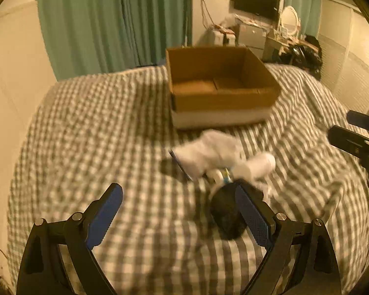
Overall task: Organize objects
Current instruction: 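Withdraw both open tools from the box back to the remaining items, then grasp the black sunglasses with the left tool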
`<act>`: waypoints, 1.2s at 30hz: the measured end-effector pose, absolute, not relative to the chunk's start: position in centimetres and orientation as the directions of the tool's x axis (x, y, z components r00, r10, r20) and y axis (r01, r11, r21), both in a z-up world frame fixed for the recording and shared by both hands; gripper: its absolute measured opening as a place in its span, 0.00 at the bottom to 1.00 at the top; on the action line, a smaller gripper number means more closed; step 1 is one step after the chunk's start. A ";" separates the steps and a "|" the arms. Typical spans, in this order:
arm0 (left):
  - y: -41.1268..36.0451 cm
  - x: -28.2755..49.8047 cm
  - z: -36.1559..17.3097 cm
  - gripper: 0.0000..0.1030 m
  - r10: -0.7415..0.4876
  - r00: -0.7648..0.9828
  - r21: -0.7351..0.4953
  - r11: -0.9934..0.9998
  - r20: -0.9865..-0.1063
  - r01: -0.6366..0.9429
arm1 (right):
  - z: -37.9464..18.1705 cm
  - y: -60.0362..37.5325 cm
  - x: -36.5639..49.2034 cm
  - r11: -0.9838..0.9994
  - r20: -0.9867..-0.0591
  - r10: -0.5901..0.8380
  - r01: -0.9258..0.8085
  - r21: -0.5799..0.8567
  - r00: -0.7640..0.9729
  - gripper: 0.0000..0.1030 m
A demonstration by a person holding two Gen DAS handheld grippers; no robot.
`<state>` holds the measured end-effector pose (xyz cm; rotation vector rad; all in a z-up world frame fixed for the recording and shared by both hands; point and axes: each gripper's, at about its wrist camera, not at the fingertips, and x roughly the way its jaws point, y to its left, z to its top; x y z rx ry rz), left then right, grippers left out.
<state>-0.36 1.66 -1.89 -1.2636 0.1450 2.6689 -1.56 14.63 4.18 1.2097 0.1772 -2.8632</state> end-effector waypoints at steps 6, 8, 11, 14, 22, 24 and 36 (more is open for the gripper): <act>3.1 0.0 -5.2 0.93 0.113 -0.581 0.035 -0.971 -0.806 -0.238 | -0.6 15.0 -1.7 -0.998 -0.767 0.000 0.048 -0.040 -0.642 0.83; 3.4 0.0 -6.0 0.93 0.106 -0.572 0.043 -0.969 -0.813 -0.242 | -1.7 14.9 -1.8 -0.998 -0.780 -0.008 0.049 -0.029 -0.626 0.83; 3.6 -0.3 -6.7 0.93 0.105 -0.563 0.046 -0.968 -0.820 -0.247 | -3.1 14.8 -2.0 -0.999 -0.795 -0.014 0.045 -0.017 -0.606 0.83; 3.9 -0.6 -7.3 0.93 0.105 -0.555 0.048 -0.966 -0.825 -0.254 | -4.2 14.9 -2.3 -0.999 -0.807 -0.014 0.040 -0.012 -0.590 0.83; 5.7 -1.3 -9.1 0.26 0.176 -0.484 0.007 -0.936 -0.858 -0.352 | -5.2 14.8 -2.6 -0.999 -0.819 -0.008 0.036 -0.015 -0.574 0.83; 6.0 -1.2 -9.5 0.19 0.172 -0.474 0.015 -0.930 -0.864 -0.366 | -5.4 14.7 -2.6 -0.999 -0.821 -0.007 0.035 -0.016 -0.571 0.83; 2.5 -0.9 -6.5 0.08 0.095 -0.544 0.040 -0.972 -0.834 -0.231 | -5.4 13.5 -2.4 -0.997 -0.819 0.011 0.060 -0.055 -0.573 0.83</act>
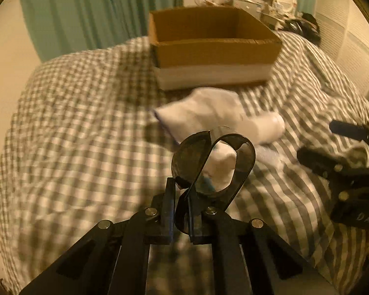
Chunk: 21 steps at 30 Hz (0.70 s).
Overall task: Organize objects
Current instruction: 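Grasp the black sunglasses with the left tool, then grasp the white cylindrical bottle with the right tool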
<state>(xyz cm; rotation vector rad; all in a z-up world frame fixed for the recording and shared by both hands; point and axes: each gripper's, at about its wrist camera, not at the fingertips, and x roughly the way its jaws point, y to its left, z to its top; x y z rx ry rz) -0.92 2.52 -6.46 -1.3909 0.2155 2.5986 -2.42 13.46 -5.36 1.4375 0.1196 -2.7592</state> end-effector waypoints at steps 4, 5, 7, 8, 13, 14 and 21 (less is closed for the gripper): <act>1.1 -1.3 -5.0 0.08 0.082 -0.573 0.038 -0.980 -0.815 -0.194 | -5.5 12.3 -3.2 -0.990 -0.818 0.029 0.098 -0.104 -0.574 0.83; 0.8 -1.5 -4.7 0.08 0.075 -0.581 0.042 -0.982 -0.810 -0.185 | -5.5 12.1 -3.6 -0.986 -0.817 0.040 0.110 -0.126 -0.575 0.83; 0.1 -2.2 -4.1 0.08 0.073 -0.588 0.037 -0.984 -0.805 -0.174 | -5.7 11.8 -4.3 -0.979 -0.818 0.067 0.120 -0.164 -0.572 0.83; -0.3 -2.4 -4.0 0.08 0.067 -0.590 0.042 -0.985 -0.805 -0.170 | -5.9 11.7 -4.8 -0.973 -0.818 0.094 0.122 -0.196 -0.567 0.83; -1.0 -4.7 -4.5 0.08 0.033 -0.576 0.074 -0.984 -0.817 -0.161 | -7.8 11.1 -6.9 -0.953 -0.853 0.139 0.167 -0.254 -0.503 0.83; -1.0 -5.3 -4.8 0.08 0.028 -0.571 0.077 -0.984 -0.821 -0.159 | -8.1 11.0 -7.0 -0.950 -0.856 0.141 0.174 -0.258 -0.498 0.83; -0.8 -8.1 -6.4 0.08 0.044 -0.532 0.054 -0.984 -0.846 -0.167 | -9.4 9.7 -9.9 -0.941 -0.871 0.103 0.237 -0.242 -0.481 0.83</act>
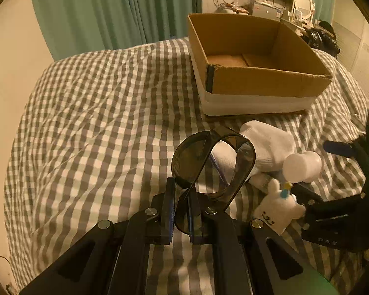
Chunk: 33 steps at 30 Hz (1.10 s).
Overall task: Organize objects
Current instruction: 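Grasp the white cylindrical bottle with the right tool, then lower the sunglasses into the box with the left tool while the right tool releases the bottle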
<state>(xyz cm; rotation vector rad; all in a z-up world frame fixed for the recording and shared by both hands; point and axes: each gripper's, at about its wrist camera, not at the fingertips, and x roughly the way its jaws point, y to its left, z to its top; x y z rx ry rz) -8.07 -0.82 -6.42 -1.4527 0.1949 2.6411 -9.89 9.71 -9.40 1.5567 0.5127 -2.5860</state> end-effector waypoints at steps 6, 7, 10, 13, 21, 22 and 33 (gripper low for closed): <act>-0.7 -9.0 -7.5 0.08 0.059 -0.503 0.033 -0.985 -0.862 -0.171 | -10.7 10.2 -12.9 -0.957 -0.899 0.038 0.242 -0.158 -0.437 0.64; -0.7 -9.0 -7.6 0.08 0.058 -0.501 0.033 -0.985 -0.863 -0.171 | -10.9 10.4 -13.0 -0.960 -0.901 0.034 0.237 -0.150 -0.433 0.62; -0.7 -8.8 -7.9 0.08 0.062 -0.500 0.032 -0.984 -0.864 -0.177 | -10.5 11.2 -12.8 -0.968 -0.894 0.028 0.212 -0.137 -0.448 0.53; -0.4 -8.5 -7.7 0.08 0.070 -0.514 0.034 -0.981 -0.855 -0.191 | -9.6 12.0 -12.1 -0.976 -0.881 -0.008 0.195 -0.096 -0.473 0.44; -0.1 -6.5 -5.3 0.08 0.099 -0.550 0.020 -0.978 -0.829 -0.206 | -4.7 12.9 -9.2 -0.982 -0.820 -0.043 0.174 -0.070 -0.571 0.42; 0.0 -6.3 -4.9 0.08 0.102 -0.556 0.019 -0.978 -0.825 -0.208 | -4.1 13.0 -8.8 -0.983 -0.813 -0.048 0.173 -0.065 -0.580 0.42; 0.4 -4.6 3.2 0.08 0.147 -0.651 0.002 -0.975 -0.745 -0.223 | 4.5 11.1 -5.7 -0.977 -0.707 -0.067 0.190 -0.096 -0.704 0.42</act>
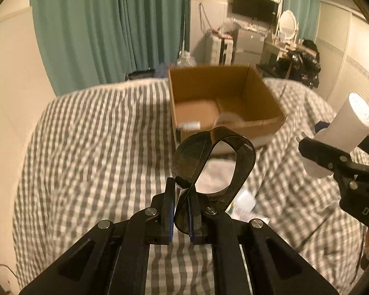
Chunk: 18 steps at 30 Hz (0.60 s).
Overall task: Organize objects
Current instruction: 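Lower the sunglasses into the box with the left tool while the right tool releases the bottle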
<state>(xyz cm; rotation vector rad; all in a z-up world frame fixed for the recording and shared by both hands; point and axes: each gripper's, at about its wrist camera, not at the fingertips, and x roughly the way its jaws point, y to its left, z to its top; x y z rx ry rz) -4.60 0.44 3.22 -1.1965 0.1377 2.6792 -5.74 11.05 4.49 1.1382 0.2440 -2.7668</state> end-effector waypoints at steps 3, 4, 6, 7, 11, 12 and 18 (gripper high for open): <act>1.2 -5.2 5.8 0.08 0.153 -0.680 0.019 -0.971 -0.717 -0.239 | 7.8 11.1 -5.8 -0.976 -0.667 -0.071 0.190 -0.107 -0.742 0.42; 1.4 -5.6 6.5 0.08 0.159 -0.684 0.021 -0.969 -0.712 -0.247 | 8.8 11.3 -6.0 -0.976 -0.654 -0.074 0.189 -0.107 -0.753 0.42; 2.2 -6.9 7.6 0.08 0.169 -0.692 0.024 -0.965 -0.701 -0.259 | 10.7 11.6 -6.9 -0.977 -0.630 -0.073 0.182 -0.109 -0.773 0.42; 2.5 -7.5 8.2 0.08 0.172 -0.697 0.029 -0.963 -0.696 -0.267 | 11.5 11.7 -7.3 -0.978 -0.622 -0.072 0.178 -0.109 -0.779 0.42; 4.3 -10.9 9.3 0.08 0.178 -0.707 0.045 -0.957 -0.684 -0.285 | 13.2 12.5 -10.4 -0.980 -0.604 -0.068 0.167 -0.108 -0.794 0.42; 4.7 -12.1 9.3 0.08 0.179 -0.705 0.049 -0.956 -0.686 -0.291 | 13.2 12.6 -11.3 -0.980 -0.605 -0.063 0.163 -0.112 -0.794 0.42; 6.4 -18.7 6.2 0.08 0.165 -0.673 0.062 -0.952 -0.721 -0.300 | 11.0 14.5 -17.9 -0.987 -0.635 -0.058 0.140 -0.080 -0.771 0.42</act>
